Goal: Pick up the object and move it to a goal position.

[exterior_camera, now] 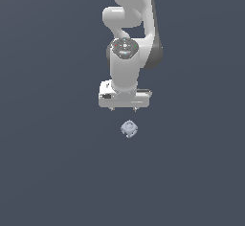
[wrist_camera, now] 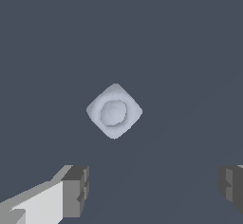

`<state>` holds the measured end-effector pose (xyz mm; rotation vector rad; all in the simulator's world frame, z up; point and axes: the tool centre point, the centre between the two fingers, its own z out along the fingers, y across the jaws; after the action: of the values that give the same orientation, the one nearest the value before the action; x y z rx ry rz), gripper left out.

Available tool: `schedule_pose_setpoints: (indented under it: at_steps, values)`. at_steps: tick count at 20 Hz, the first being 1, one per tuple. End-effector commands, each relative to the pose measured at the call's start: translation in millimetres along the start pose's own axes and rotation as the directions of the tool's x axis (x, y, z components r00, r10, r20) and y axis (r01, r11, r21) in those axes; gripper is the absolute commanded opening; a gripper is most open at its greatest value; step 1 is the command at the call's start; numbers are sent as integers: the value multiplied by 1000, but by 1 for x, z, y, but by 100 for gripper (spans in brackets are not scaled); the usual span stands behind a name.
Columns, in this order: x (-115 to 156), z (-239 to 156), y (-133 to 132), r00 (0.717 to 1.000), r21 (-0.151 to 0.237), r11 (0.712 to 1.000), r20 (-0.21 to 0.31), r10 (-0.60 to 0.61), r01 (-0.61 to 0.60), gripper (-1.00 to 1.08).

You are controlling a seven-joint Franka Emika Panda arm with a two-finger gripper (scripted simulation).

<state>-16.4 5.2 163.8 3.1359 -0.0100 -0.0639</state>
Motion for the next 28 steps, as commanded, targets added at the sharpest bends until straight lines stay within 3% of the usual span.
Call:
schedule_pose_setpoints:
  at_steps: [1,12,20,28]
  values:
    - [0,0,0,1000,0,1000,0,0,0,100]
    - [-2,3,-22,998,15,998,1,-69,69,100]
    - [0,5,-22,996,13,996,-1,-91,91,100]
    - [6,17,-22,979,6,979,-8,-203,204,100]
